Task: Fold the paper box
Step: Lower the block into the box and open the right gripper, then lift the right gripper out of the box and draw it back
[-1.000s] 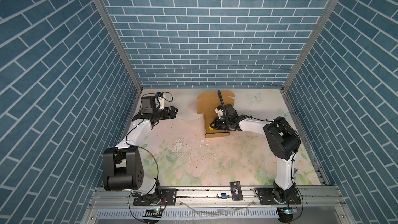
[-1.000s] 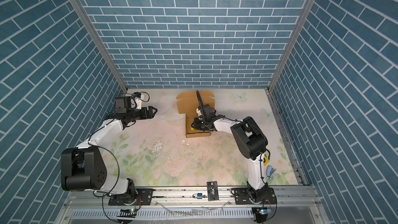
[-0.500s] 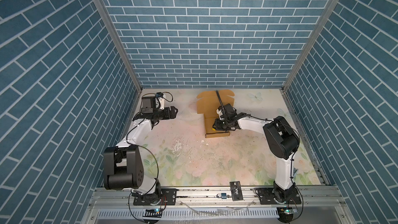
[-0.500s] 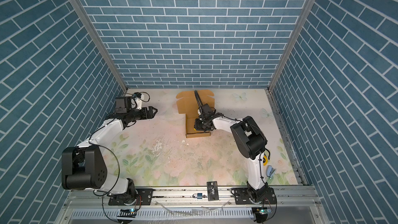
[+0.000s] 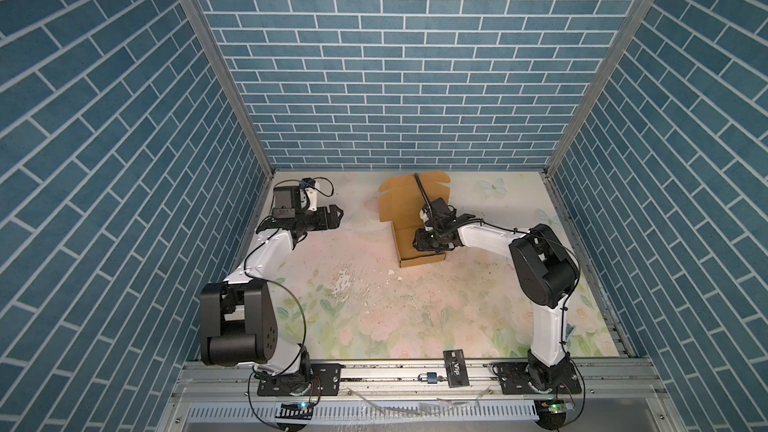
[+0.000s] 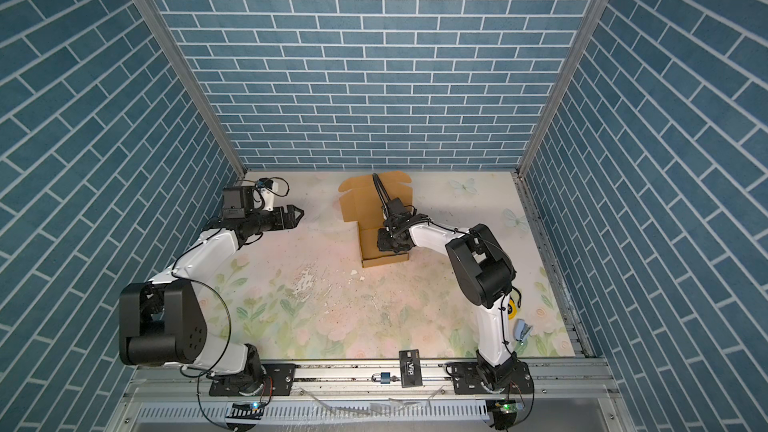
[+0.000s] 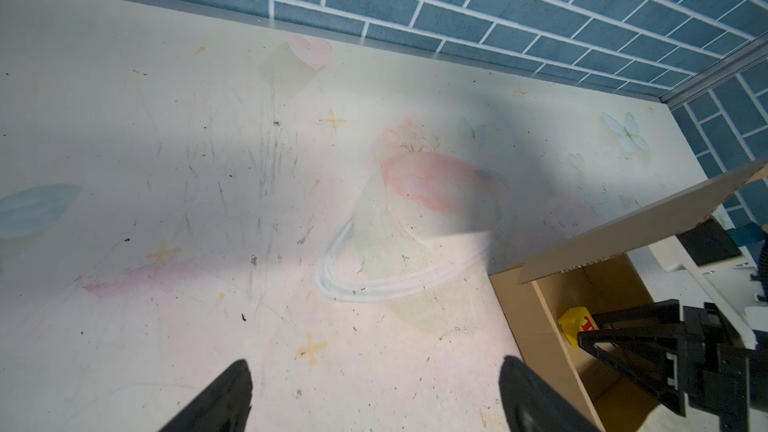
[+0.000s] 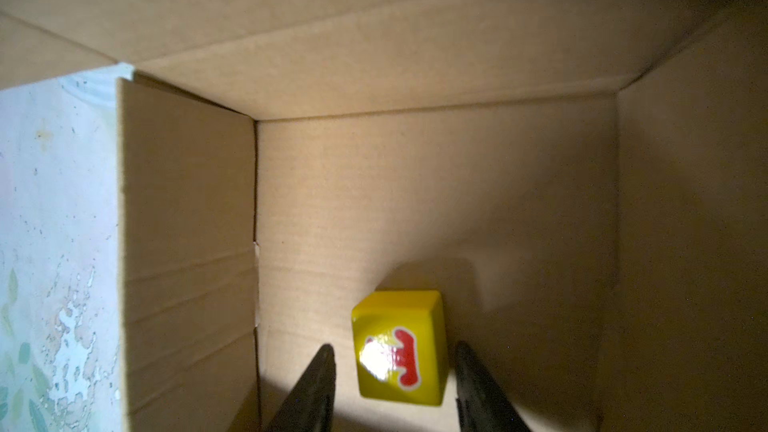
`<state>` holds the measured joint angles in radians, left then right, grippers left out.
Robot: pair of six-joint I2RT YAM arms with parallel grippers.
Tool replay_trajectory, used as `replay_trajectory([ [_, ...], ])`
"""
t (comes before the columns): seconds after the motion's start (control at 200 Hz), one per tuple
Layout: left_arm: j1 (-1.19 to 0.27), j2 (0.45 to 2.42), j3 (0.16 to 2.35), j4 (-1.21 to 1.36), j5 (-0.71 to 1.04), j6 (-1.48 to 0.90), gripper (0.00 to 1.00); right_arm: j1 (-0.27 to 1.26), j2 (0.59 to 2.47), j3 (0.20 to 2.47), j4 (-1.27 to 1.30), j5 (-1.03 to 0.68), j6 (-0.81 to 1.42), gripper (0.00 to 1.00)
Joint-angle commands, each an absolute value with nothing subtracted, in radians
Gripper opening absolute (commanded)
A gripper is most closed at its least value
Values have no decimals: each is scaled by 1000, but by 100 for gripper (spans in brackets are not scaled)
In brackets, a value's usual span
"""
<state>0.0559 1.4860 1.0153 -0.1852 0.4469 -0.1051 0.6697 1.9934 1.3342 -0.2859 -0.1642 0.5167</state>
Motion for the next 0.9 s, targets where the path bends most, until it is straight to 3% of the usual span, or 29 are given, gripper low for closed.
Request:
replay_trajectory([
  [0.0,63,1492,1006,-185,454,-98,94,673,1944,1373,-349,-132,483,49],
  [0.435,61,1500,1023,-199,470,-90,94,612,1786,1374,-407,-115,441,49],
  [0.895,23,1504,1052,-216,715,-15,88,364,1666,1313,-431,-167,358,48],
])
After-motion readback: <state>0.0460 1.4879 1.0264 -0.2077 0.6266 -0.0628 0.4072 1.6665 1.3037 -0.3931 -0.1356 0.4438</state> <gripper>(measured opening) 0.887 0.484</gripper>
